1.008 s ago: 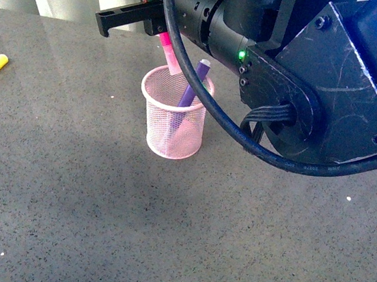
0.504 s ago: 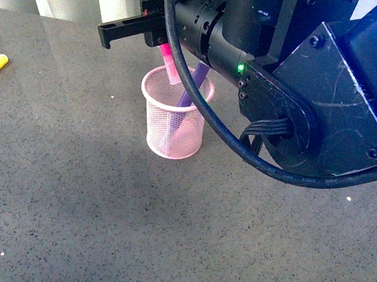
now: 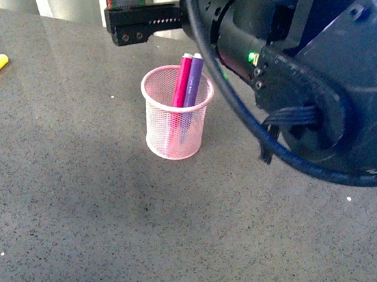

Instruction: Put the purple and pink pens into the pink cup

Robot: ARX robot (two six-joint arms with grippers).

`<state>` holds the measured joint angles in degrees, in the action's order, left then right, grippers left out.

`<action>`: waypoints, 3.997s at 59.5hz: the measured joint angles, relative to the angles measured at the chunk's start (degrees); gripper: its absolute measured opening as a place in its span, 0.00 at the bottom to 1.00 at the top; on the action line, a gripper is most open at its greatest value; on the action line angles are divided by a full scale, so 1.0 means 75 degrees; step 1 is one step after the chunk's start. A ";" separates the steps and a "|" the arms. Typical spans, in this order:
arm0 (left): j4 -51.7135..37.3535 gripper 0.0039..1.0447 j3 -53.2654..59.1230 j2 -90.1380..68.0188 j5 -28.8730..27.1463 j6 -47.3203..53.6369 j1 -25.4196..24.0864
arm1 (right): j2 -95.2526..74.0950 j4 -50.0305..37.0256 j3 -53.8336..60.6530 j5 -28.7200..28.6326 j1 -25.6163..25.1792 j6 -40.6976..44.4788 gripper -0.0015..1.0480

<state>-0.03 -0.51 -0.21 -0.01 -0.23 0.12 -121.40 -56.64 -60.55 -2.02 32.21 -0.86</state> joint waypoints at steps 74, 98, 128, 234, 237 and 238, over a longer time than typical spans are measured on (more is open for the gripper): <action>0.0000 0.94 0.0000 0.0003 0.0000 0.0000 0.0000 | 0.6199 -0.0918 0.6717 0.1521 -0.2987 0.0119 0.03; 0.0000 0.94 0.0000 0.0003 0.0000 0.0000 0.0000 | 0.9273 0.1070 0.7766 0.0312 -0.4054 0.0119 0.03; 0.0000 0.94 0.0000 0.0003 0.0000 0.0000 0.0000 | 1.2412 0.3812 0.7901 0.0280 -0.4275 0.0117 0.03; 0.0000 0.94 0.0000 0.0003 0.0000 0.0000 0.0000 | 1.6154 0.7548 0.7901 0.0280 -0.4275 0.0111 0.95; 0.0000 0.94 0.0000 0.0003 -0.0003 0.0000 0.0000 | 1.6154 0.7548 0.7901 0.0280 -0.4275 0.0114 0.93; 0.0000 0.94 0.0000 0.0003 -0.0003 0.0000 0.0000 | 1.6154 0.7548 0.7901 0.0280 -0.4275 0.0114 0.93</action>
<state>-0.03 -0.51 -0.19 -0.03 -0.23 0.12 -0.25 -0.03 -1.30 0.08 0.14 -0.01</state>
